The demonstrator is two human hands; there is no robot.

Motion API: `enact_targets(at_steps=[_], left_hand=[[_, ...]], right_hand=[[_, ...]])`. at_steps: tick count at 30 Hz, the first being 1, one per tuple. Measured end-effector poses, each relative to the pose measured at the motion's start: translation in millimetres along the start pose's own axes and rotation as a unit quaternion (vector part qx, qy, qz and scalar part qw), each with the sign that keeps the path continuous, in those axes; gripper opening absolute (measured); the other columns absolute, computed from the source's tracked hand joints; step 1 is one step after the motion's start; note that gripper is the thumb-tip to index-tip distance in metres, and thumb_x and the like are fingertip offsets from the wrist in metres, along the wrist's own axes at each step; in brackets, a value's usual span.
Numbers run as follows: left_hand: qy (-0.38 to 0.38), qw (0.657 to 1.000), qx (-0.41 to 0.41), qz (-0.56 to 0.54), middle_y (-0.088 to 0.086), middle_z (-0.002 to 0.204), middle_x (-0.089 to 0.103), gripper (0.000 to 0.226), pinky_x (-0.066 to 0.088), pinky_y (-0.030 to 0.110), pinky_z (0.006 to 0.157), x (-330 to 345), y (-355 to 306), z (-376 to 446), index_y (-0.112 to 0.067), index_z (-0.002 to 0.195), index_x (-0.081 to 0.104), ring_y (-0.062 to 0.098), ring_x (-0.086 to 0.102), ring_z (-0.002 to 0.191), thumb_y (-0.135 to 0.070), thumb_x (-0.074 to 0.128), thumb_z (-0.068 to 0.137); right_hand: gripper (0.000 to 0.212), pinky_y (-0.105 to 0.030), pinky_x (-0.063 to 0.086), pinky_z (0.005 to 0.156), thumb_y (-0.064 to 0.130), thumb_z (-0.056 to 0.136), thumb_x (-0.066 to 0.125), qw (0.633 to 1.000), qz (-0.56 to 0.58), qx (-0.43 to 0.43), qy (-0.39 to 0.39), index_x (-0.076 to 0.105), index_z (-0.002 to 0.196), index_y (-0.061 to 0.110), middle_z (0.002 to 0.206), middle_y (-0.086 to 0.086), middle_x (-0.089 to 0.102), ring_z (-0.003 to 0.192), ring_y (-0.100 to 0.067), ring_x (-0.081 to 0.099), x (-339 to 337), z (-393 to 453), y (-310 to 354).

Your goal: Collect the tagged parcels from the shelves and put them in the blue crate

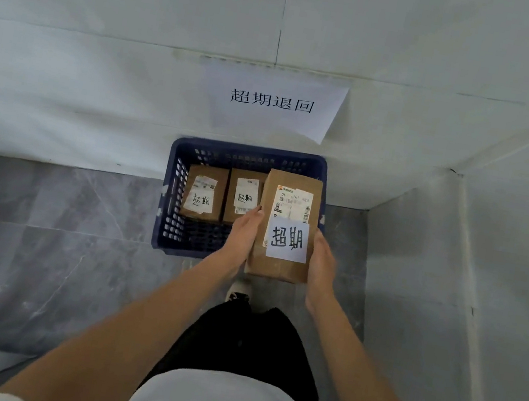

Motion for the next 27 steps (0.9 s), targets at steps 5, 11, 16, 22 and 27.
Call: enact_targets(at_steps=[5,11,16,22,27], left_hand=[[0.003,0.999,-0.031,0.029,0.001,0.111,0.069,0.038,0.051,0.014,0.060,16.2,5.9,63.7,-0.016,0.124,0.059,0.008,0.066,0.086,-0.036,0.034,0.103],[0.006,0.997,-0.070,0.030,-0.010,0.094,0.059,0.029,0.038,0.028,0.086,32.6,55.8,162.7,-0.031,0.114,0.051,-0.001,0.052,0.080,-0.043,0.027,0.104],[-0.024,0.995,-0.094,0.036,-0.001,0.092,0.066,0.032,0.044,0.021,0.056,30.9,99.2,232.8,-0.024,0.094,0.059,0.007,0.057,0.077,-0.038,0.031,0.103],[-0.046,0.994,-0.091,0.033,0.002,0.107,0.070,0.035,0.050,0.043,0.094,24.8,129.0,302.9,-0.027,0.110,0.064,0.022,0.064,0.104,-0.048,0.041,0.093],[-0.041,0.992,-0.119,0.024,0.005,0.132,0.059,0.053,0.039,0.040,0.107,32.2,145.4,329.7,-0.023,0.137,0.050,0.026,0.054,0.120,-0.050,0.040,0.092]], right_hand=[[0.038,-0.026,0.056,0.071,0.044,0.103,0.037,0.999,-0.029,0.006,0.025,0.070,0.099,0.025,0.096,0.000,0.074,0.083,-0.012,0.069,8.9,70.9,-3.7],[0.049,-0.026,0.055,0.061,0.051,0.103,0.028,0.997,-0.033,0.048,0.044,0.068,0.101,0.022,0.085,-0.002,0.073,0.074,-0.016,0.068,21.9,180.8,-53.6],[0.047,-0.025,0.052,0.061,0.052,0.103,0.025,0.994,-0.040,0.078,0.068,0.064,0.102,0.027,0.089,-0.002,0.070,0.076,-0.014,0.065,43.9,252.7,-98.8],[0.049,-0.022,0.047,0.055,0.051,0.104,0.021,0.990,-0.071,0.088,0.079,0.061,0.103,0.023,0.083,-0.001,0.065,0.071,-0.013,0.059,69.0,326.0,-116.1],[0.060,-0.028,0.050,0.065,0.058,0.101,0.021,0.989,-0.065,0.106,0.077,0.063,0.117,0.018,0.091,-0.004,0.067,0.078,-0.017,0.061,81.6,367.8,-137.3]])
Point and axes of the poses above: each hand's wrist, its own z-axis towards the middle knuckle, its own x-axis out of the palm, y = z × x, the point moved 5 cm from there along z, towards the middle knuckle
